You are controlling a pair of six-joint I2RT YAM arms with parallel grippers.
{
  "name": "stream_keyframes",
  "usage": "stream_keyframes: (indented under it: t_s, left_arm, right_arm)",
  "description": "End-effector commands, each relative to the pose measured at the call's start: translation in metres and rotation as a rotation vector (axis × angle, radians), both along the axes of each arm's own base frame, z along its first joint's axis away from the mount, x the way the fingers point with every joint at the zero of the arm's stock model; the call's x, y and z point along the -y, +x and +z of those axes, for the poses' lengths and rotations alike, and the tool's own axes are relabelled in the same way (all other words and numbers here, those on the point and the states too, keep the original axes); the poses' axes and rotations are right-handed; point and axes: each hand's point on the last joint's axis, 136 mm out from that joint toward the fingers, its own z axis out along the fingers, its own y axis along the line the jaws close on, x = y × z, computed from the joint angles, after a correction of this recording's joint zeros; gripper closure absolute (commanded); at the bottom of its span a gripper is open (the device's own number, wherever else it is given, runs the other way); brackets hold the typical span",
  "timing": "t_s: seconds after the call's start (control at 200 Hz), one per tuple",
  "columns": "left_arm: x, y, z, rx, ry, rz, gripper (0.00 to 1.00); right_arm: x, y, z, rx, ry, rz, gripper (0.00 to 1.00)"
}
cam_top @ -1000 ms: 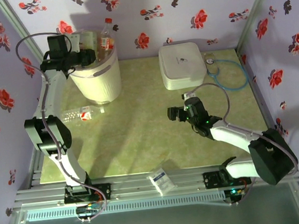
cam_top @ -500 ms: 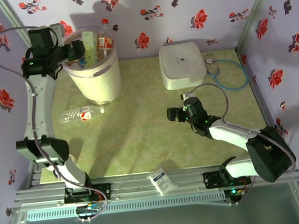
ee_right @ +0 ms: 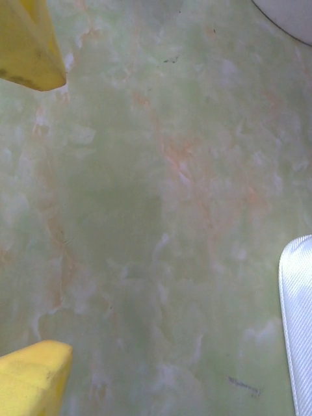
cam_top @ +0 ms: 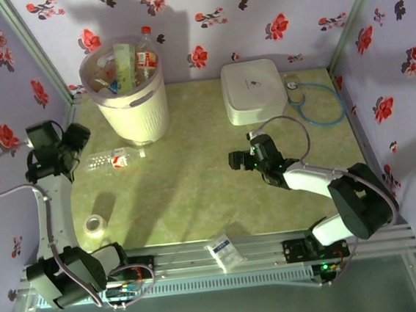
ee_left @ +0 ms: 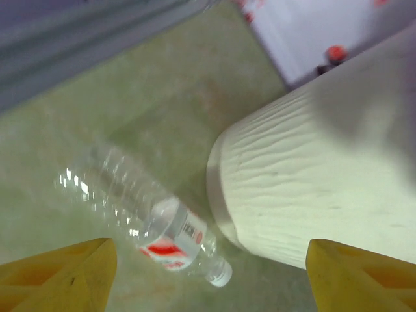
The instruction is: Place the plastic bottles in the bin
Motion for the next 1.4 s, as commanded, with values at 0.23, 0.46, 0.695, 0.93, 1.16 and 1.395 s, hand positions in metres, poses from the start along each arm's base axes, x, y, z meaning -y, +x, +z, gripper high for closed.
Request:
stream_keyframes:
  t_s: [0.23, 0.46, 0.695, 0.93, 1.16, 1.395]
  left_arm:
    - [0.022, 0.001, -0.110, -0.103, -0.418, 0.268, 0.24]
    - [0.047, 0.017, -0.159, -0.181, -0.409, 0.317, 0.20]
    - [0.041, 0.024, -0.184, -0.172, -0.382, 0.402, 0.20]
    - [0.032, 0.036, -0.188, -0.180, -0.322, 0.400, 0.19]
    - [0.033, 0.045, -0.174, -0.152, -0.319, 0.391, 0.35]
    - [0.017, 0.034, -0.128, -0.059, -0.238, 0.441, 0.13]
  right_arm:
    - [-0.012, 0.017, 0.012, 0.027, 0.043, 0.005, 0.01]
    - [-0.011, 0.017, 0.021, 0.030, 0.076, -0.019, 0.01]
    - [0.000, 0.006, 0.015, 0.018, 0.051, -0.039, 0.01]
    - [-0.001, 0.003, 0.011, 0.005, 0.064, -0.038, 0.01]
    - [-0.003, 0.005, 0.013, 0.004, 0.065, -0.028, 0.01]
    - [-0.012, 0.009, 0.008, -0.016, 0.086, -0.007, 0.01]
